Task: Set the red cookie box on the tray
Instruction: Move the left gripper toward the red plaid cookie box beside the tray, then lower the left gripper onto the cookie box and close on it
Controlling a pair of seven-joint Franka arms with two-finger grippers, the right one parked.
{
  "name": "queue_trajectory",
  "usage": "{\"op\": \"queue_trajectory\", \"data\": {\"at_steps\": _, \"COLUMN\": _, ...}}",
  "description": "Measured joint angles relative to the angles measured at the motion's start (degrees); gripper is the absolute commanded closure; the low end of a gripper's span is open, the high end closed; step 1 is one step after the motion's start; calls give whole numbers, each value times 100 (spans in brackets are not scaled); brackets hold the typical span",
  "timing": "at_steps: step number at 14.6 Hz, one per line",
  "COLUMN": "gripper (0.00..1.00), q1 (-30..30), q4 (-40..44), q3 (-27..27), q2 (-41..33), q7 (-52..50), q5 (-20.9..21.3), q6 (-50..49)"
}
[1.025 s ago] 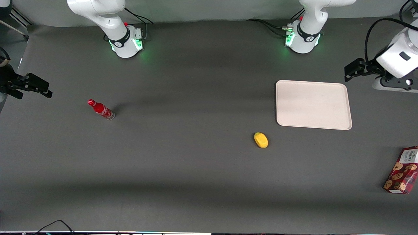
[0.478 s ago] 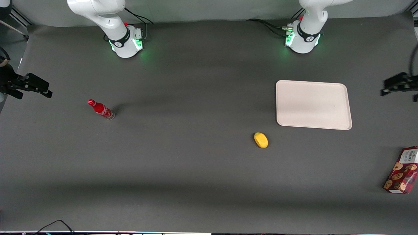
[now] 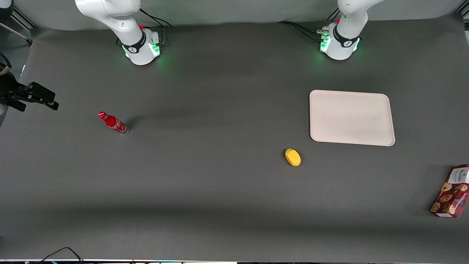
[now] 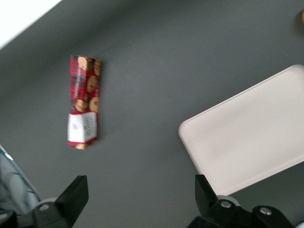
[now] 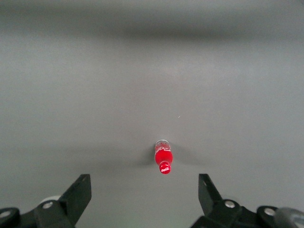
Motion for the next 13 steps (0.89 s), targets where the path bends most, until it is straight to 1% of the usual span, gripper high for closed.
{"op": "queue_trajectory", "data": {"at_steps": 1, "gripper": 0, "q1": 126, "q4": 2, "q3": -132, "q2": 186, "q7": 395, "q5": 228, "q6": 293}}
{"op": "queue_trajectory", "data": {"at_steps": 4, "gripper": 0, "q1": 169, "q4": 12, "q3": -170, "q2": 564, "q7": 1155, "q5": 387, "q6": 1039}}
{"op": "queue_trajectory", "data": {"at_steps": 8, "gripper": 0, "q1": 495, "q4": 32, "q3": -168, "q2": 1314, "q7": 1683, "q5": 434, "q6": 2056}}
{"op": "queue_trajectory", "data": {"at_steps": 11, "gripper": 0, "q1": 598, "q4": 87, "q3": -167, "q2": 1905, "q7": 1770, "q5": 442, "q6": 2540}}
{"op": "queue_trajectory", "data": {"at_steps": 13, "gripper": 0, "q1": 626, "q4": 155, "q3": -166, "q2": 2232, "q7": 1785, "q5": 526, "q6": 2791}}
